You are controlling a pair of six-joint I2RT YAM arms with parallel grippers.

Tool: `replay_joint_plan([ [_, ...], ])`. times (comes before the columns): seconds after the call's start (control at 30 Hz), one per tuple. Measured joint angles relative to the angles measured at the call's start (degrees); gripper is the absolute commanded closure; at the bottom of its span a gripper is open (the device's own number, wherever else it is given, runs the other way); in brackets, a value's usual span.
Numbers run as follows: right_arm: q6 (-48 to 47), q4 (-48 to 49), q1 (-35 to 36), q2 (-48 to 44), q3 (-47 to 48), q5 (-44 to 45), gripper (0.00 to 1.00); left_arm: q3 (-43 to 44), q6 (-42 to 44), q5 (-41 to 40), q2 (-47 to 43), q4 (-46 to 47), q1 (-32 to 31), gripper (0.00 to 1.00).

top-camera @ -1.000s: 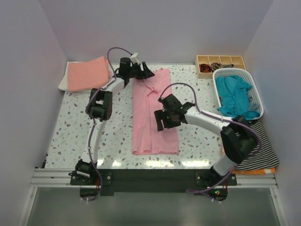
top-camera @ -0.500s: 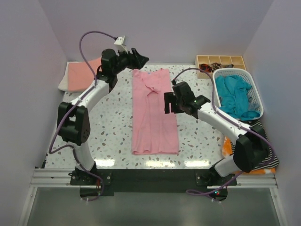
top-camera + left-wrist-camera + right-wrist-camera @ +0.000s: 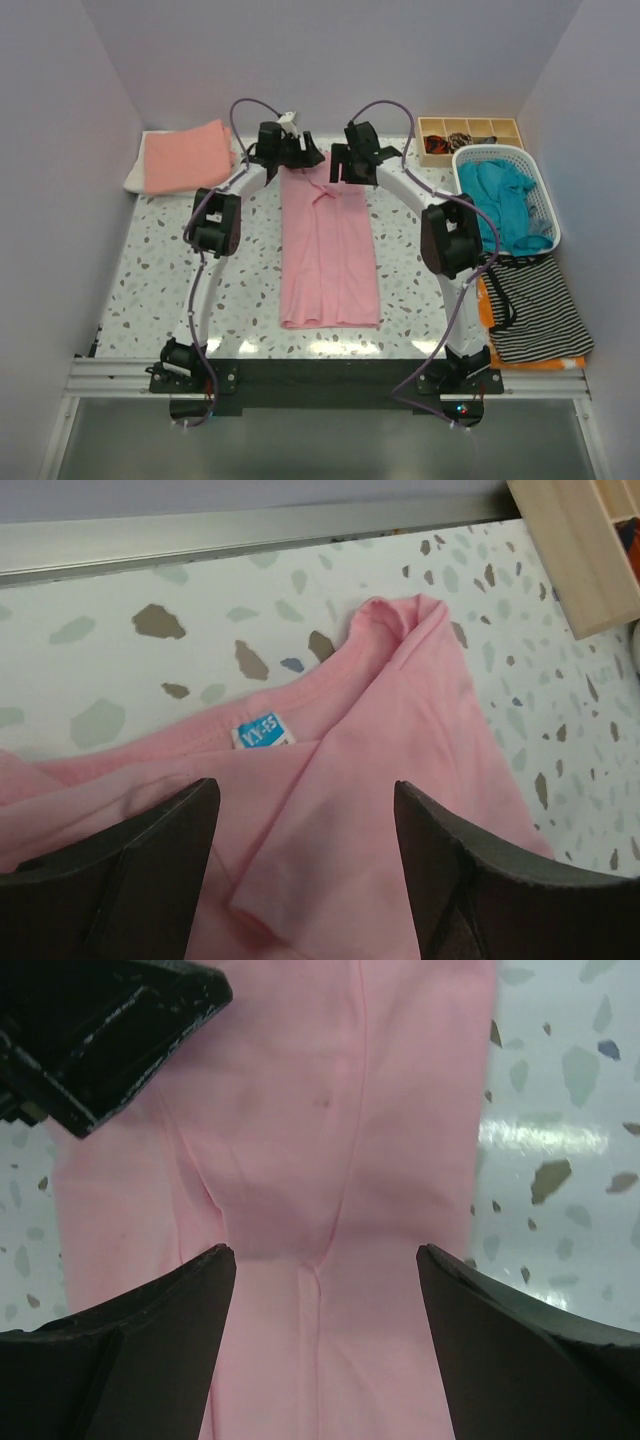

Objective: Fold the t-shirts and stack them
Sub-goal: Grab the bottom of the folded rectangular tshirt with both arms

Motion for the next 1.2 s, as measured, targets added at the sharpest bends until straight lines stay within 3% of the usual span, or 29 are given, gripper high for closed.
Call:
replay_joint_plan([
  [0.17,-0.7,-3.0,-0.1,10.8,13.7,0.2,0.22,-0.1,-0.4,0.9,1.1,0.8,2.2,0.24],
  [0.4,-2.2,-6.1,-0.1,19.5,24.0,0.1,0.22,-0.3,-0.5,1.1,1.1,1.3,5.7,0.23],
  [0.87,-7.2,-4.9,1.6,14.5,14.7,3.2,0.21,0.9,-1.5,3.3,1.2,2.6,6.2,0.23],
  [1.2,-7.6,-5.1,1.6,10.3,14.7,2.4,0.21,0.9,-1.7,4.1,1.2,2.7,6.2,0.23],
])
